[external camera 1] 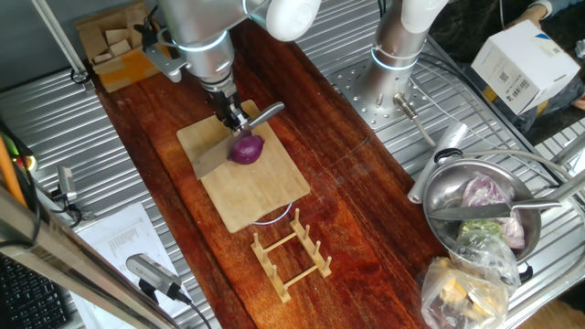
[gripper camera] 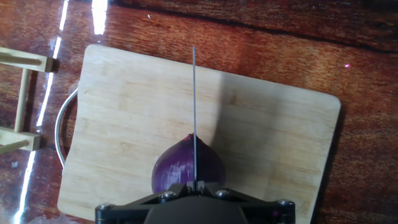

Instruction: Chop the onions

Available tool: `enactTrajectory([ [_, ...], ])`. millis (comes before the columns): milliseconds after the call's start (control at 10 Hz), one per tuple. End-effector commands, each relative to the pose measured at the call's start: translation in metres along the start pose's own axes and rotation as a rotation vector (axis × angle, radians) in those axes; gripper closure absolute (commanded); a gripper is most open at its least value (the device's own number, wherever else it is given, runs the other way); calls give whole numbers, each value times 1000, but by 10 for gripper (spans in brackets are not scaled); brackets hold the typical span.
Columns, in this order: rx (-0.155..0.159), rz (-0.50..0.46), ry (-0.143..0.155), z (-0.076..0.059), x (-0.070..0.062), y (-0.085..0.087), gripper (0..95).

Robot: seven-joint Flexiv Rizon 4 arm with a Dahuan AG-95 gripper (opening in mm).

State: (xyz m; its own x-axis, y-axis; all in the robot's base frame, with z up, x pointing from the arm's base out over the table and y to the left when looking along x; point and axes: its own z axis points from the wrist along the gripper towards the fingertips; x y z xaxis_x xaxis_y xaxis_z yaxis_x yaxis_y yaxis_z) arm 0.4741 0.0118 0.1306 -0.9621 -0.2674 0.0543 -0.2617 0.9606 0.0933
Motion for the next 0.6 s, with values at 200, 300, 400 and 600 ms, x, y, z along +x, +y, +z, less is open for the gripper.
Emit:
enactTrajectory([
  [200, 3, -4, -13, 20, -1, -1, 950],
  [300, 3, -5, -15, 21, -1, -1, 950],
  [400, 4, -6, -16, 21, -1, -1, 950],
  [600, 4, -8, -19, 21, -1, -1, 950],
])
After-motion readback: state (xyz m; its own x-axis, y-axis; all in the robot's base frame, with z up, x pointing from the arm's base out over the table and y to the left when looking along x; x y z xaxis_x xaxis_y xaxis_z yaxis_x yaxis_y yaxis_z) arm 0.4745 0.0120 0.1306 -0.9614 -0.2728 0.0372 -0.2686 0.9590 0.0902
